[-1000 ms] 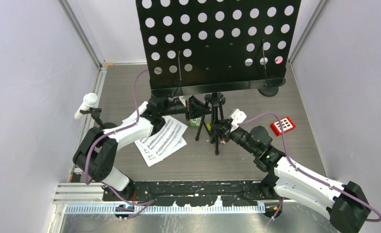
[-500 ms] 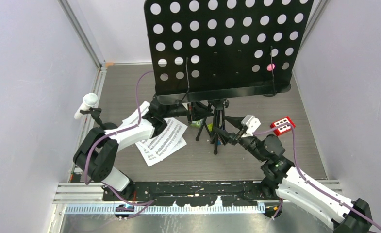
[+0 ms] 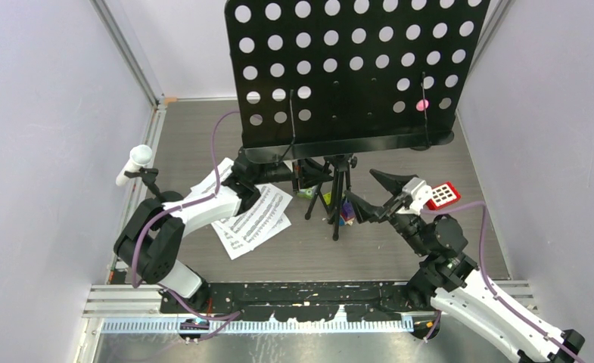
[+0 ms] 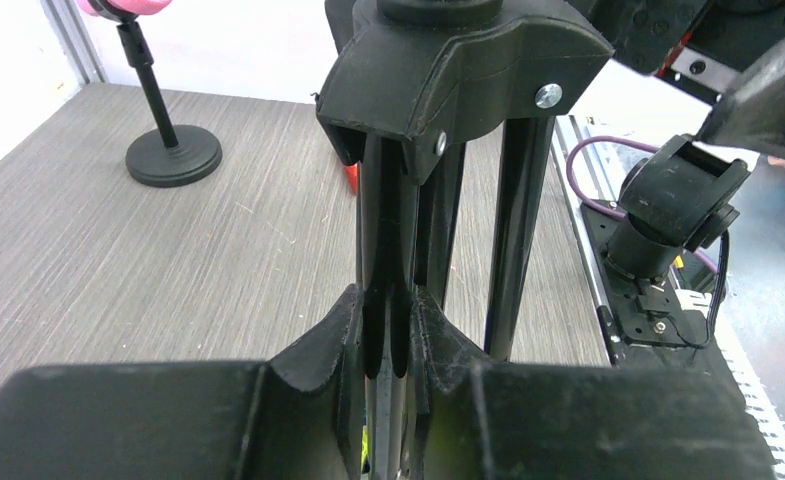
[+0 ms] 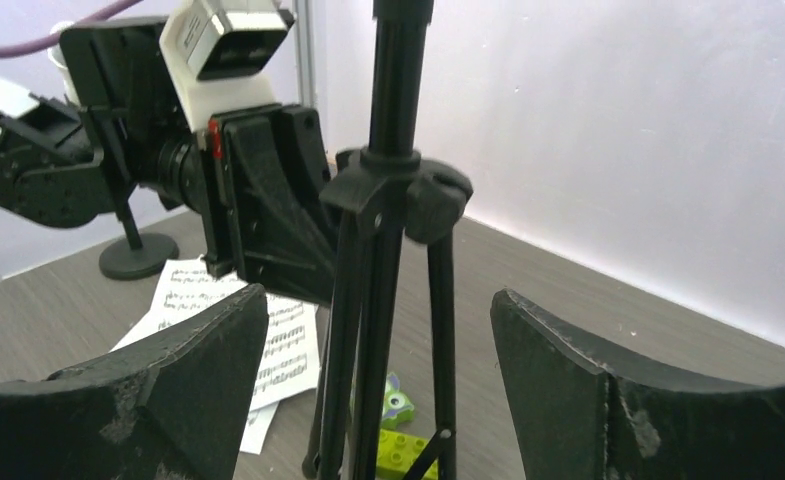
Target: Pack up the instrument practice props
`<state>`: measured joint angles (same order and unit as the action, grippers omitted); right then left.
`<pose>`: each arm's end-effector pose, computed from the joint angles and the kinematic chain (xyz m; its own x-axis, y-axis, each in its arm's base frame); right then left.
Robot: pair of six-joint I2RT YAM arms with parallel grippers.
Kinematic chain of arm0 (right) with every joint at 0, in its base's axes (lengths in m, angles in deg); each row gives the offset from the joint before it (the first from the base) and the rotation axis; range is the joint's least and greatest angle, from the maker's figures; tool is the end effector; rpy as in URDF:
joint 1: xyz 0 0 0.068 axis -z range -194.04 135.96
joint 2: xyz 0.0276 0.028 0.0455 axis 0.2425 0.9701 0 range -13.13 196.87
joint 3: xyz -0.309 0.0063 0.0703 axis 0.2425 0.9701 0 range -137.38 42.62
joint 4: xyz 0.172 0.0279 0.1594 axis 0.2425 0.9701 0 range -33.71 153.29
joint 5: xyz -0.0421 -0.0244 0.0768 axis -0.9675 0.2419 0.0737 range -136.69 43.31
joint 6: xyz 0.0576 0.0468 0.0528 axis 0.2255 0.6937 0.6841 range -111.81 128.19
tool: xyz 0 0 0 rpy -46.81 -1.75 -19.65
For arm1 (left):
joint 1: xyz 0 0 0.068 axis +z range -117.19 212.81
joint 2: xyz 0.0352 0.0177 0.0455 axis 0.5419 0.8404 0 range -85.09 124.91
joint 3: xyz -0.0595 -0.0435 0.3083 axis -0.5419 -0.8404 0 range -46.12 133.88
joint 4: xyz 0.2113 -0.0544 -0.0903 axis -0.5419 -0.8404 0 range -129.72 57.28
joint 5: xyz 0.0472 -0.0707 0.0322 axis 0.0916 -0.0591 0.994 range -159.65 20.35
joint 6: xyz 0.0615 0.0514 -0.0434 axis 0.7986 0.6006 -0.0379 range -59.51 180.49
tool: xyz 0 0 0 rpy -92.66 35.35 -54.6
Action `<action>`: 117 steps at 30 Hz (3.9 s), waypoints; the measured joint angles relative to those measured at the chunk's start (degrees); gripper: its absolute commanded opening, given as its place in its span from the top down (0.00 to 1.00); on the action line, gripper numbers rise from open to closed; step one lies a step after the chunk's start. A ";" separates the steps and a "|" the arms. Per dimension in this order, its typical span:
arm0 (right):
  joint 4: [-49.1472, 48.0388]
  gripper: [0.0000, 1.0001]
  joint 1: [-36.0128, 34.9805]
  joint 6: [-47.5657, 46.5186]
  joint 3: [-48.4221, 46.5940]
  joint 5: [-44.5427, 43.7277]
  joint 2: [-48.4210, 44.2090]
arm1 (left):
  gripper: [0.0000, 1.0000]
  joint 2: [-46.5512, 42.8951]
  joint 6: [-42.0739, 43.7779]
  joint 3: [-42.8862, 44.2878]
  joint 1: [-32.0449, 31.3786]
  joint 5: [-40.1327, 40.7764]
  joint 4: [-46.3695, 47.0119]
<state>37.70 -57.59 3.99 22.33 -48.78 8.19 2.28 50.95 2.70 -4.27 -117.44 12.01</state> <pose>0.0738 0.0660 0.3289 0.2667 0.1524 -0.9517 -0.6455 0.7614 -0.0590 0.2361 -0.2542 0.3476 -0.0800 -0.0791 -0.9937 0.9931 0.0798 -0.0863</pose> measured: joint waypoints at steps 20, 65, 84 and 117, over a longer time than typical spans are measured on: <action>-12.33 0.44 0.04 1.81 -3.15 -4.55 22.23 | 1.00 -1.07 2.54 0.00 -1.07 1.84 -2.45; -19.21 0.99 -0.37 0.90 -3.21 -3.69 27.74 | 0.41 -5.77 12.00 -6.25 -7.80 11.91 -11.50; -9.40 0.99 -0.46 -0.37 -6.71 -1.88 25.18 | 1.00 -5.09 12.35 -4.39 -7.19 15.37 -14.95; 9.70 0.99 -0.39 -3.21 -26.16 4.98 26.01 | 1.00 -13.44 16.48 9.64 -7.54 14.56 -39.08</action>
<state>47.40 -57.98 0.77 -3.84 -43.80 34.20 -11.16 67.43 12.34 -11.81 -102.88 -27.07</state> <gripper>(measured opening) 0.280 0.155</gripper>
